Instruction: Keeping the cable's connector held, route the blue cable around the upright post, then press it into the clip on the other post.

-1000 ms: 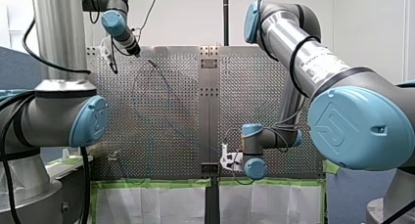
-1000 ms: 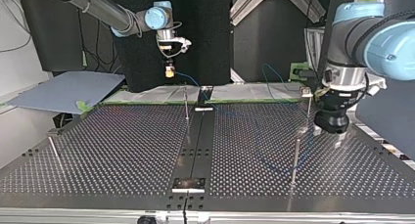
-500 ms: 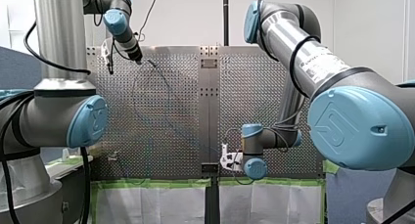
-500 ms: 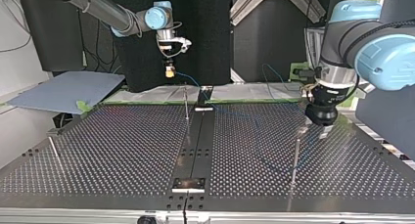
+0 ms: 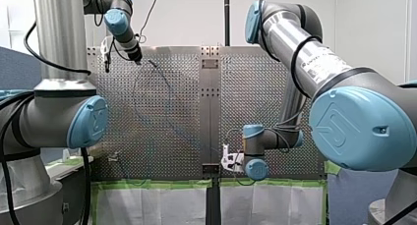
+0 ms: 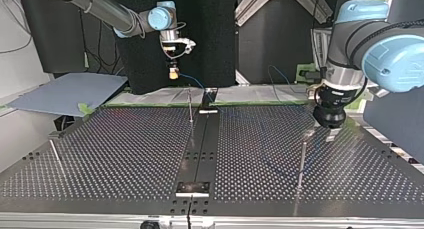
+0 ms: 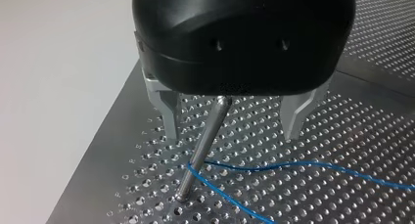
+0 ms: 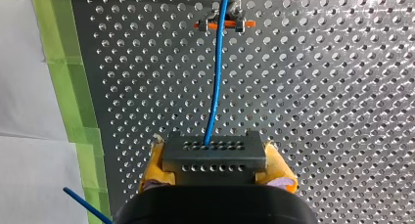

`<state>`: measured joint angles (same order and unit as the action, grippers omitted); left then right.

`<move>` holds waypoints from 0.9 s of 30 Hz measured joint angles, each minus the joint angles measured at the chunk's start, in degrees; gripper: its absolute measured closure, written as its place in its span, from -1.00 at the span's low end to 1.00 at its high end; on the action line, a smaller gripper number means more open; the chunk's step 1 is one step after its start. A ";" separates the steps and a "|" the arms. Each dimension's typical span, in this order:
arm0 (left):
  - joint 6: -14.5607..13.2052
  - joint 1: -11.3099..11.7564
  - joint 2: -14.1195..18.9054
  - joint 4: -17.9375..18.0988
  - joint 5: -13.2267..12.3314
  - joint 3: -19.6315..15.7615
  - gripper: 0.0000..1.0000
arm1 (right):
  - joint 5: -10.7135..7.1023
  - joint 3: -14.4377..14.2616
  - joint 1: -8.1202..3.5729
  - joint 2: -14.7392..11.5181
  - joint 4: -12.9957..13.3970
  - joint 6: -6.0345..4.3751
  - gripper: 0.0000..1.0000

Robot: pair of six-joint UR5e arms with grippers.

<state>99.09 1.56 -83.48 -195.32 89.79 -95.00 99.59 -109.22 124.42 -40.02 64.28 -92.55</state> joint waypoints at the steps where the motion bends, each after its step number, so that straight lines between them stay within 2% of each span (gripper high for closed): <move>1: -0.49 0.00 0.03 0.00 0.03 -0.01 -0.98 | 0.00 0.00 0.00 0.00 0.00 -0.01 1.00; 19: -10.38 -0.17 1.31 0.02 0.78 0.00 -0.98 | 0.00 0.00 -0.01 -0.02 -0.12 -0.14 1.00; 23: -12.74 -1.50 1.48 -0.01 1.11 0.32 -0.98 | 0.00 0.08 -0.01 -0.02 -0.10 -0.36 1.00; 27: -15.36 -3.87 0.59 -0.01 2.95 2.17 -0.98 | 0.00 0.10 0.00 -0.02 -0.17 -0.41 1.00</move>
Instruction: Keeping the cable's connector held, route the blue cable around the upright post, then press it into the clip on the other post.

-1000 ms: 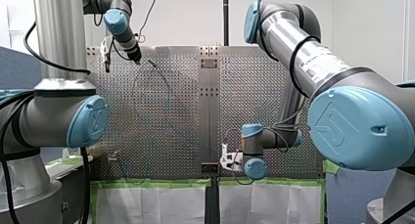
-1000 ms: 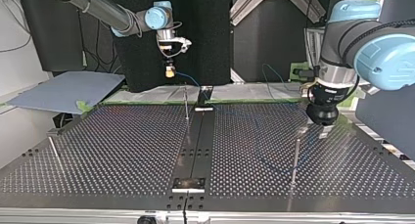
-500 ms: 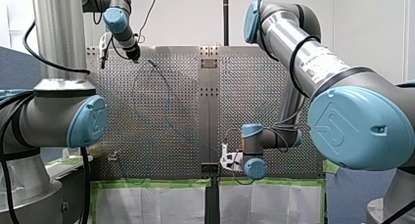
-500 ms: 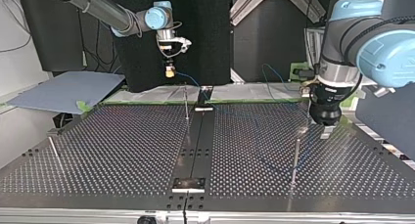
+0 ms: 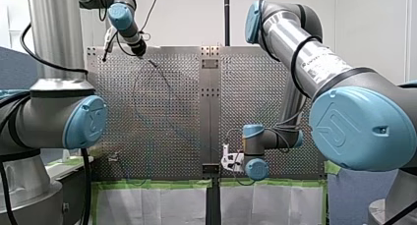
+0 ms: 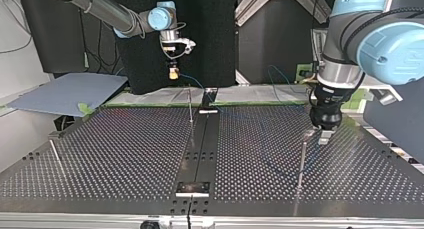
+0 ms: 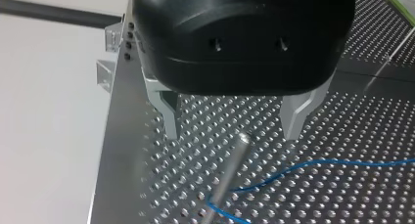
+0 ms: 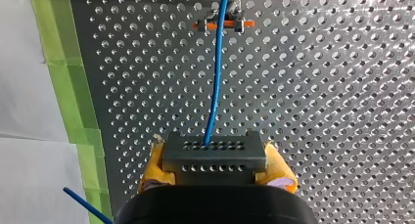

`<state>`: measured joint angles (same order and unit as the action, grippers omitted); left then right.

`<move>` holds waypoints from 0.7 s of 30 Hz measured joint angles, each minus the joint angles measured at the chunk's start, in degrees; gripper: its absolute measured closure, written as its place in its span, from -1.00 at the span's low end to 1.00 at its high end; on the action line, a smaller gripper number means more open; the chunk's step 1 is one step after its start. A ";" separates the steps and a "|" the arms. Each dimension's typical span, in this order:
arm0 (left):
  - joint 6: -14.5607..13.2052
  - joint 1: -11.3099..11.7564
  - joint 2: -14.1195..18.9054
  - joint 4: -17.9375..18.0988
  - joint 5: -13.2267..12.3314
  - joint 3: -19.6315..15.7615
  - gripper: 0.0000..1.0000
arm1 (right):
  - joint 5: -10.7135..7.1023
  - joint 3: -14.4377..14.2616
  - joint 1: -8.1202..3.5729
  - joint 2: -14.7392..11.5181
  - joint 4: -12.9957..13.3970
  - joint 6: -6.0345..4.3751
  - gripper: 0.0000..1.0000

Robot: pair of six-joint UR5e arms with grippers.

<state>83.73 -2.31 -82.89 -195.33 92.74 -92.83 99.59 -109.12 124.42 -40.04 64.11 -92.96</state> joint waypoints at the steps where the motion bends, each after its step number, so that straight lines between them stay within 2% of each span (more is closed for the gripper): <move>1: -0.52 -0.52 -0.34 0.07 0.47 0.47 -0.98 | 0.00 0.00 0.00 0.00 -0.01 0.01 1.00; 10: -5.61 -5.57 -4.98 1.31 5.46 5.46 -0.98 | -0.07 0.05 0.01 0.00 0.18 -0.03 1.00; 21: -11.30 -11.96 -11.36 5.47 11.83 11.45 -0.98 | -0.56 0.05 0.00 -0.01 0.23 0.05 1.00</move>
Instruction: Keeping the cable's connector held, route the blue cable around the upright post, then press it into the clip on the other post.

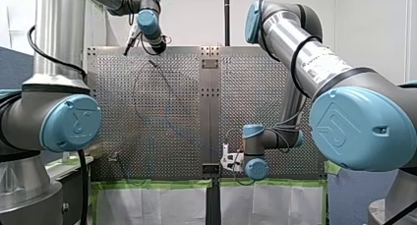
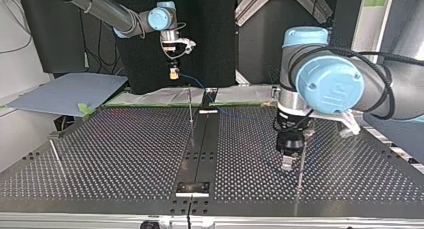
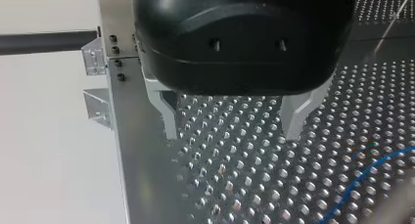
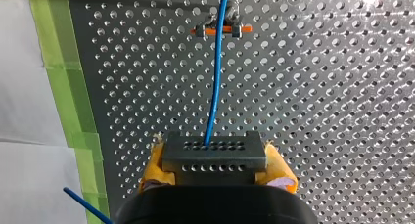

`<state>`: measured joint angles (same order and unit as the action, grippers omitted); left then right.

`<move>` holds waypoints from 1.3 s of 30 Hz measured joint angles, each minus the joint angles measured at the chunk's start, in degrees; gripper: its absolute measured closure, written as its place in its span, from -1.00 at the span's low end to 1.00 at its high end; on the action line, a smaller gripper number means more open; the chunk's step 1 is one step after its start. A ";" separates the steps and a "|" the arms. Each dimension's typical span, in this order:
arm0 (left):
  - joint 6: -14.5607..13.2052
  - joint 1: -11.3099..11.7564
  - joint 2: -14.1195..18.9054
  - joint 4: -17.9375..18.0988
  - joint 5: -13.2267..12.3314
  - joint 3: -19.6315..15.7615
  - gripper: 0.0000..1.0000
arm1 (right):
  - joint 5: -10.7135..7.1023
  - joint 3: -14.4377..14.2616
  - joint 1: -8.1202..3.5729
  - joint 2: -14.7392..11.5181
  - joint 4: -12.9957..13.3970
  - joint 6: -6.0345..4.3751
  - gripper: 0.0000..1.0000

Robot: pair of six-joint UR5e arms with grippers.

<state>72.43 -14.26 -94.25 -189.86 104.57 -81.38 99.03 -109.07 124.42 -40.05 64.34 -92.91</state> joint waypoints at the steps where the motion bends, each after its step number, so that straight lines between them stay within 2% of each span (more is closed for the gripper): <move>1: -0.38 -0.58 -0.59 0.30 0.60 0.26 -0.98 | -0.01 0.00 0.00 0.00 0.00 0.00 1.00; 9: -1.89 -5.59 -5.60 3.13 5.60 0.78 -0.98 | -0.05 -0.01 0.00 0.01 0.00 0.05 1.00; 12: -1.96 -6.63 -7.34 4.38 7.42 0.79 -0.98 | -0.06 -0.01 0.00 0.01 0.02 0.03 1.00; 17: -3.15 -6.74 -8.69 6.83 10.33 0.81 -0.98 | -0.06 0.01 0.03 0.04 0.08 0.00 1.00; 24: -6.37 -6.09 -11.57 10.08 14.13 0.81 -0.98 | -0.12 -0.01 0.03 0.01 0.14 0.07 1.00; 39: -9.10 -5.16 -15.27 17.77 21.72 0.83 -0.98 | -0.14 0.02 0.03 0.01 0.57 -0.08 1.00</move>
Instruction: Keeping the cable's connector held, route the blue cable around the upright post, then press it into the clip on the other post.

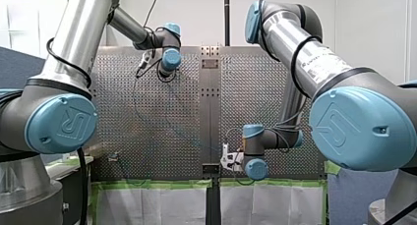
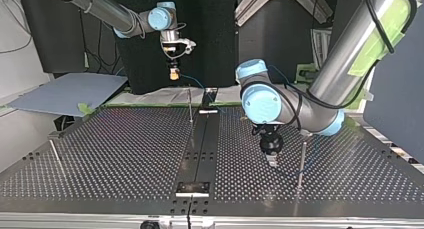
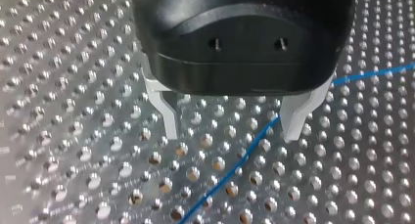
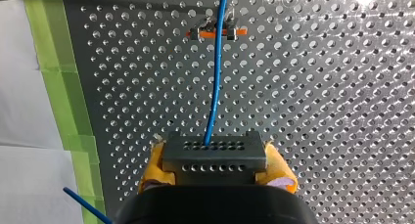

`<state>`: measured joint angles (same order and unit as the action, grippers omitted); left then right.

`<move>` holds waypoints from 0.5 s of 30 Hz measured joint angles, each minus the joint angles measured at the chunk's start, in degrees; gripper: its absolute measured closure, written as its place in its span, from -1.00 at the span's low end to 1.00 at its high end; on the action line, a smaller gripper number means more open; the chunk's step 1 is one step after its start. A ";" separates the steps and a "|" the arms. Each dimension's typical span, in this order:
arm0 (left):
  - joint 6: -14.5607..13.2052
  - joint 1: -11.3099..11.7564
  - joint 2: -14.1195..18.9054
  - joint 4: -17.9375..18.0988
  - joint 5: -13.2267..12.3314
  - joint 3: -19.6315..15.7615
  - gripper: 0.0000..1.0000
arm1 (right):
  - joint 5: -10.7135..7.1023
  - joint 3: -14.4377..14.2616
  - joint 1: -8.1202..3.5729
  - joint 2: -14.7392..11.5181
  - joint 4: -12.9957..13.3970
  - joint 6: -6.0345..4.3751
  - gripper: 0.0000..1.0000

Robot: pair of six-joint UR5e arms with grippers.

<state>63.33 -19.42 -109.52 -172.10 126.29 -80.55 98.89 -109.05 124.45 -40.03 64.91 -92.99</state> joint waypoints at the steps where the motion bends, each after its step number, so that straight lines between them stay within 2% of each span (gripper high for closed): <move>1: -0.12 0.03 -0.09 0.51 0.31 0.00 -0.98 | 0.00 0.00 0.00 0.00 0.01 0.00 1.00; 8: -0.96 0.15 -0.44 4.26 0.14 0.00 -0.98 | 0.00 -0.01 0.00 0.00 -0.03 -0.01 1.00; 15: -2.34 -0.29 -3.69 5.58 -0.08 0.01 -0.98 | -0.03 0.00 0.00 0.01 -0.09 -0.01 1.00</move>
<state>60.99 -19.71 -113.21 -166.52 126.21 -80.54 98.86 -109.04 124.45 -40.03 64.82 -93.01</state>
